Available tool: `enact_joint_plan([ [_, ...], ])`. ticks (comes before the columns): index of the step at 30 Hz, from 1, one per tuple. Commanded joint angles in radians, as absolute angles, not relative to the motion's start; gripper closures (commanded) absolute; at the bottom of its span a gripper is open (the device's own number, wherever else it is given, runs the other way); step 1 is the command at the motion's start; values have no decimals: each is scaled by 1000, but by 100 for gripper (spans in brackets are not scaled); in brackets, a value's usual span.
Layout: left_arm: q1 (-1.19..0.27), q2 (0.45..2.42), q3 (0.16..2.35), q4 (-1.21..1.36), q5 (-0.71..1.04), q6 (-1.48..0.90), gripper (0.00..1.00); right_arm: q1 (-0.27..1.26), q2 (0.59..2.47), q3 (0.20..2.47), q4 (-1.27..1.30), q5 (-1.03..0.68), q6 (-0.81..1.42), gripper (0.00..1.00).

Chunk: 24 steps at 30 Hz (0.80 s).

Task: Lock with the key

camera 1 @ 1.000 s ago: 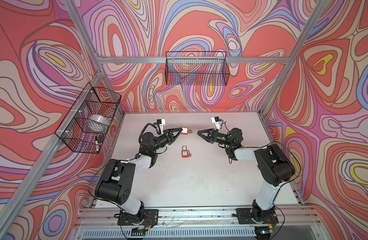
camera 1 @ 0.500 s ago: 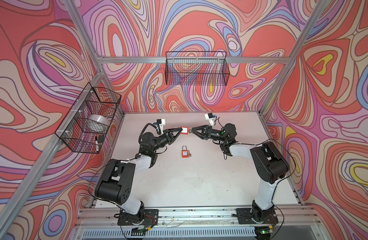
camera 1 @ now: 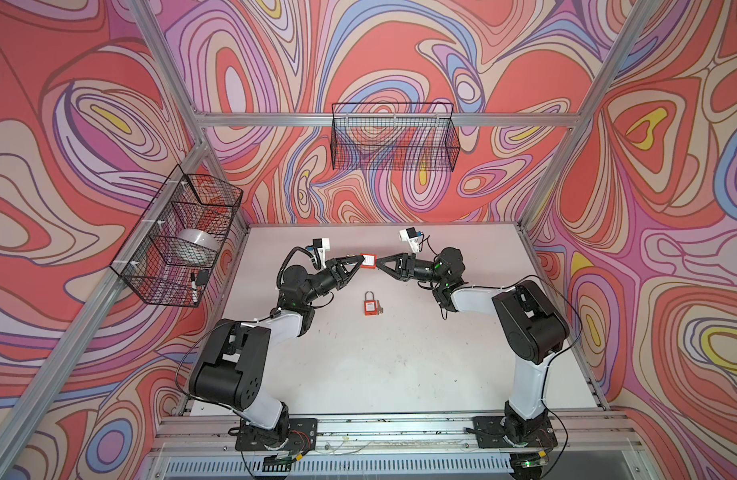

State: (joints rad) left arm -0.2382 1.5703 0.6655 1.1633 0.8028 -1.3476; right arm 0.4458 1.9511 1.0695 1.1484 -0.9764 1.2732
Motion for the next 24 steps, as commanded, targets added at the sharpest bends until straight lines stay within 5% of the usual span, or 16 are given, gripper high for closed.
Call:
enact_joint_plan([
  [1,-237,1540,660,1256,805,-1360,100,445,1969,1079,1183,-974,1284,86],
  [9,-233,1534,654,1258,801,-1360,100,442,1948,1029,1197,-967,1270,100],
  [24,-227,1553,649,1297,773,-1404,100,434,1802,979,814,-924,850,100],
])
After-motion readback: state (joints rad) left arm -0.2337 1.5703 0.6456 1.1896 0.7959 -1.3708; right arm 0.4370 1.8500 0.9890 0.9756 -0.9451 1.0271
